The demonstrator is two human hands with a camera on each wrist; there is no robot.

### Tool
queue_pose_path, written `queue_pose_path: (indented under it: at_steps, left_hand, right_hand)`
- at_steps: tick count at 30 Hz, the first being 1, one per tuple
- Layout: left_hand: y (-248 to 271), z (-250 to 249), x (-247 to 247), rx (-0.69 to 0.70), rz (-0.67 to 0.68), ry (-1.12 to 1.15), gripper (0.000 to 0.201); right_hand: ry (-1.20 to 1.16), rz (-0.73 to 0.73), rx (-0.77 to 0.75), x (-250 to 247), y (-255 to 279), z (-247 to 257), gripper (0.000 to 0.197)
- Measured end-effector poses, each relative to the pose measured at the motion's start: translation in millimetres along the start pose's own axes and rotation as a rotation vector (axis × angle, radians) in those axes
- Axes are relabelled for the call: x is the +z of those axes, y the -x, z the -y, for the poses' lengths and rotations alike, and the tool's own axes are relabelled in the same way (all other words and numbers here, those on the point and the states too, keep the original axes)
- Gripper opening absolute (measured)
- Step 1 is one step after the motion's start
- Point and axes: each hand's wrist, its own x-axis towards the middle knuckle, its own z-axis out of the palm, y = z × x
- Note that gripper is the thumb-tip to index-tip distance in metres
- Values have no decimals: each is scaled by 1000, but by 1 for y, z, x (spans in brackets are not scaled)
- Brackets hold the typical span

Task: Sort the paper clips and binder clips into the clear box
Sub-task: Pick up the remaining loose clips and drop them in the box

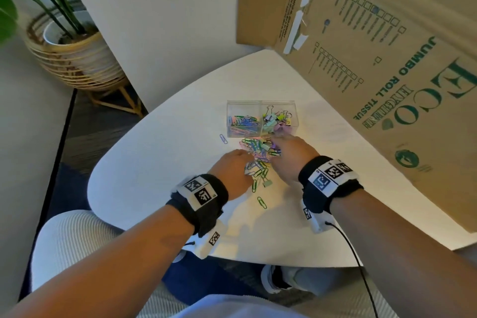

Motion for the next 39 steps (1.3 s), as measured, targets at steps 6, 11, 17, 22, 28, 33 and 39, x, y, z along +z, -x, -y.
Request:
queue_pose_path:
  at_steps: [6, 11, 17, 22, 28, 33, 39]
  left_hand:
    - [-1, 14, -14, -128, -136, 54, 56]
    - [-8, 15, -13, -134, -70, -48, 58]
    - [3, 8, 6, -21, -51, -37, 55]
    - [4, 2, 4, 0, -86, 26, 49]
    - [5, 6, -9, 3, -40, 40, 48]
    - [-5, 15, -14, -18, -64, 3, 52]
    - [-15, 11, -11, 44, -13, -175, 61]
  right_hand:
    - [-68, -11, -82, -1, 1, 1, 42]
    - [43, 38, -101, 0, -1, 11, 50]
    - [35, 25, -82, 0, -8, 18, 18]
    - [24, 53, -89, 2, -11, 26, 51]
    - [-15, 124, -141, 0, -6, 23, 39]
    - [-12, 102, -77, -5, -6, 16, 47]
    - [18, 49, -61, 4, -3, 10, 46]
